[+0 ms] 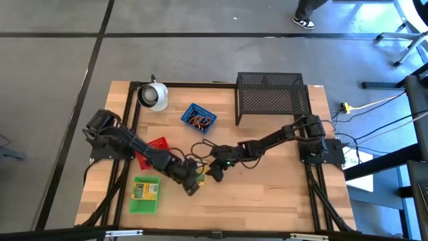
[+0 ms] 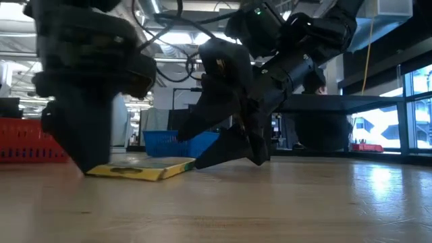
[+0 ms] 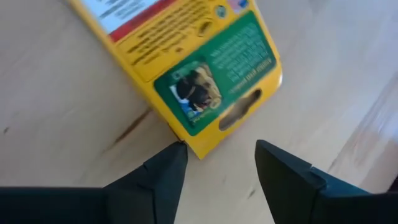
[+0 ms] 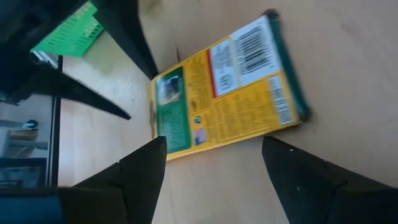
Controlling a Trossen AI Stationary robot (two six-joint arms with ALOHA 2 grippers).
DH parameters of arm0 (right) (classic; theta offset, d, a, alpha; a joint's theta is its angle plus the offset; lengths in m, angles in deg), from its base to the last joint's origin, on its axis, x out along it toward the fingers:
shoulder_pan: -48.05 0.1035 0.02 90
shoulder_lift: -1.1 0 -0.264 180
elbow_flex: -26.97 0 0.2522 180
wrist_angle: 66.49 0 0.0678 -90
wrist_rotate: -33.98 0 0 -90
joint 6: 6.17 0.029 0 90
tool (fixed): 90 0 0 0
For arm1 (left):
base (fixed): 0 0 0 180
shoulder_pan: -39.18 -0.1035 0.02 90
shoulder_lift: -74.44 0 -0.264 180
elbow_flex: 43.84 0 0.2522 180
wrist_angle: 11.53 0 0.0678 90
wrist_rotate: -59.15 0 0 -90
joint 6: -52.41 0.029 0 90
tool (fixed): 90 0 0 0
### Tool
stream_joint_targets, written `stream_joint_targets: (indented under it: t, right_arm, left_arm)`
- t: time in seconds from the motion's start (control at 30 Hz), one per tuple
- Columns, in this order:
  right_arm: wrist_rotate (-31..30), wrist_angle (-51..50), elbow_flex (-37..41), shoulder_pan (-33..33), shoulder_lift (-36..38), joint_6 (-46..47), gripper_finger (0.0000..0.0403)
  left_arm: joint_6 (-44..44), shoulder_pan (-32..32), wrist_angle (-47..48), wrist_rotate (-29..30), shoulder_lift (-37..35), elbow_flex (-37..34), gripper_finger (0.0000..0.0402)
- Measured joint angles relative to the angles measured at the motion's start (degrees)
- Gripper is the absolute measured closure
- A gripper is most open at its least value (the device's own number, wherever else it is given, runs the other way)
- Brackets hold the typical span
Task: Pick & Place Office Desk Supplies
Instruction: Put the yellow crayon box into the green bin
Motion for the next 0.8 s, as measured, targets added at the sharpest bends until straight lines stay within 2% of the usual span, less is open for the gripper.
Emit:
stream_joint_targets:
  t: [0.17, 0.4, 0.57, 0.8]
  right_arm:
    - [-0.52, -0.02, 0.00, 0.90, 0.00, 0.13, 0.0133]
    - [-0.71, -0.36, -0.02, 0.94, 0.00, 0.13, 0.0133]
    - [-1.57, -0.39, -0.02, 0.94, 0.02, 0.13, 0.0133]
    - [-1.55, -0.40, -0.02, 1.01, 0.02, 0.13, 0.0133]
  left_arm:
    - [-9.62, -1.47, -3.67, -0.87, -0.12, -1.65, 0.0233]
    - [-21.27, -2.25, -3.80, -0.40, -0.06, -1.74, 0.0277]
    - [-25.61, -2.23, -3.46, 0.69, 0.01, -1.78, 0.0328]
    - [-27.28, -2.21, -3.72, 2.06, 0.05, -1.84, 0.0395]
